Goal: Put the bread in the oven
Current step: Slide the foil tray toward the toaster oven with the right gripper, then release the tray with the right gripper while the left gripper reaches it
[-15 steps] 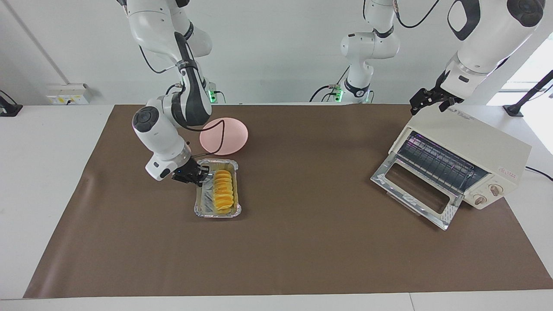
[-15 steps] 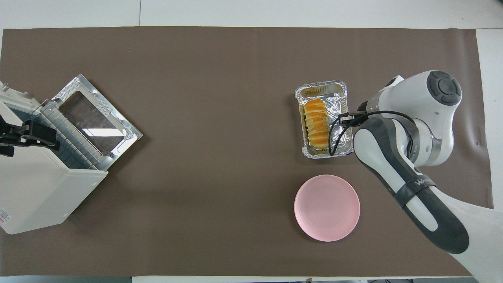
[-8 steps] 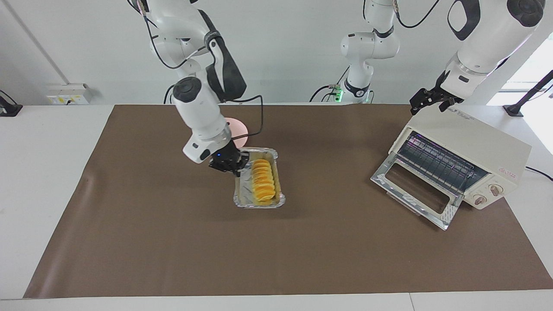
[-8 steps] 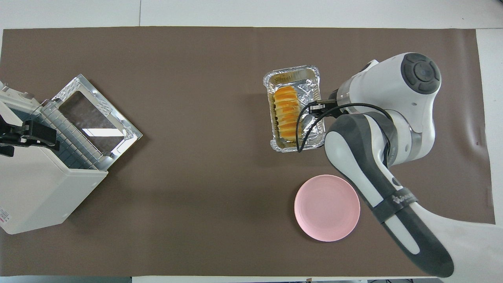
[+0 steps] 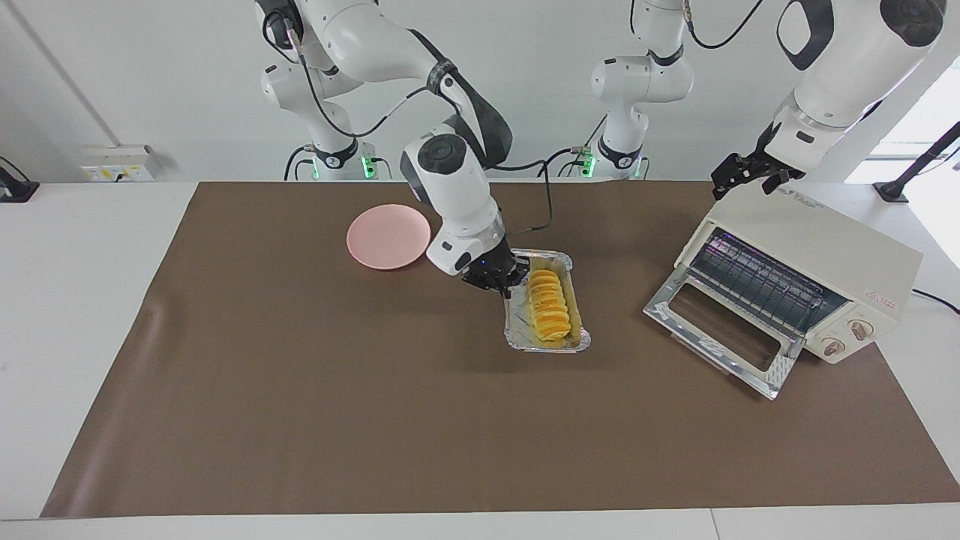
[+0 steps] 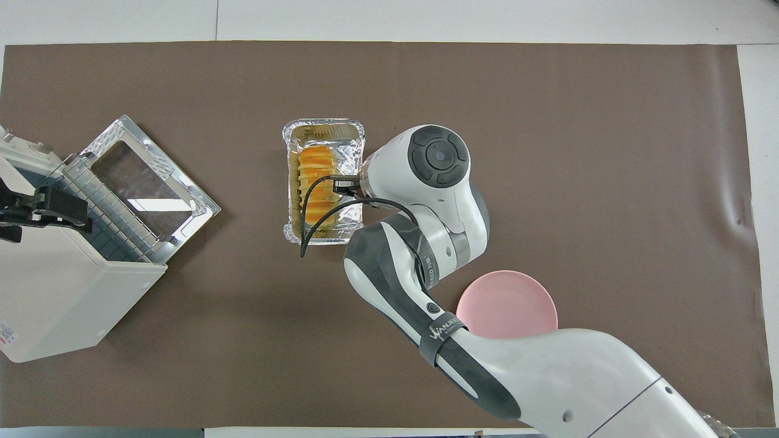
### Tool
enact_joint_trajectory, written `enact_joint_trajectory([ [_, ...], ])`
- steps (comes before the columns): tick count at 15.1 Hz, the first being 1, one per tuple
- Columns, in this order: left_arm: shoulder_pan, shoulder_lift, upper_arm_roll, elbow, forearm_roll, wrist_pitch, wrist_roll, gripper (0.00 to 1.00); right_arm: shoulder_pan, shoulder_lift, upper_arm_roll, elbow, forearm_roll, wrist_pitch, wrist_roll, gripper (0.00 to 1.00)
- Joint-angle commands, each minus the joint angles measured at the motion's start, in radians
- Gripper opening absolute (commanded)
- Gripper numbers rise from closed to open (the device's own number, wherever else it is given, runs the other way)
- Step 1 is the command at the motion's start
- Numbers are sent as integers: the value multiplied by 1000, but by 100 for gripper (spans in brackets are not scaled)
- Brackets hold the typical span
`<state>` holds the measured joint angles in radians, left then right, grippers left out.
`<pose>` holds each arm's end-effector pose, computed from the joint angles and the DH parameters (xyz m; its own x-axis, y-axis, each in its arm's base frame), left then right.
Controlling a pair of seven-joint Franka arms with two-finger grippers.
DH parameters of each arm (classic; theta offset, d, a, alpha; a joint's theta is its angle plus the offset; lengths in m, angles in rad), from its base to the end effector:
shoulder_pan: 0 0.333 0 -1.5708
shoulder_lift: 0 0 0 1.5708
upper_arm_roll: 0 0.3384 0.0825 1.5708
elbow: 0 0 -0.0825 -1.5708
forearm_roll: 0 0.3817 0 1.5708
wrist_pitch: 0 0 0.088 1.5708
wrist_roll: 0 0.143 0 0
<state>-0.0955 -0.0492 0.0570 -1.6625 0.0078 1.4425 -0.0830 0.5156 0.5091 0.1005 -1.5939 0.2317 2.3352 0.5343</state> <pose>0.5127 -0.0179 0.5853 0.9846 0.0455 -0.1690 0.0429 -0.9989 -0.0191 0.5934 0.4198 0.3498 0.9948 -0.0866 0.0542 -0.0651 -0.9461 -0.3173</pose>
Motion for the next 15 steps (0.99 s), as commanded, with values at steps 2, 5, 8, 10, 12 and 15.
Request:
enact_joint_trajectory([
  [2, 5, -3, -2, 10, 11, -19, 0, 100, 20, 40, -2, 17, 9, 45, 9, 0],
  [5, 5, -3, -2, 10, 11, -19, 0, 100, 23, 37, -2, -20, 6, 47, 9, 10],
  [8, 5, -3, -2, 10, 11, -19, 0, 100, 23, 35, -4, -37, 3, 47, 9, 19],
  [10, 0, -3, -3, 10, 11, -17, 3, 100, 21, 34, -4, -34, 3, 33, 9, 32],
  [12, -7, -1, -5, 15, 11, 19, 3, 100, 20, 25, -11, -20, 1, -8, 9, 74],
  [15, -30, -1, -9, 10, 9, 52, -6, 100, 3, -70, -15, -3, -12, -121, 6, 100],
])
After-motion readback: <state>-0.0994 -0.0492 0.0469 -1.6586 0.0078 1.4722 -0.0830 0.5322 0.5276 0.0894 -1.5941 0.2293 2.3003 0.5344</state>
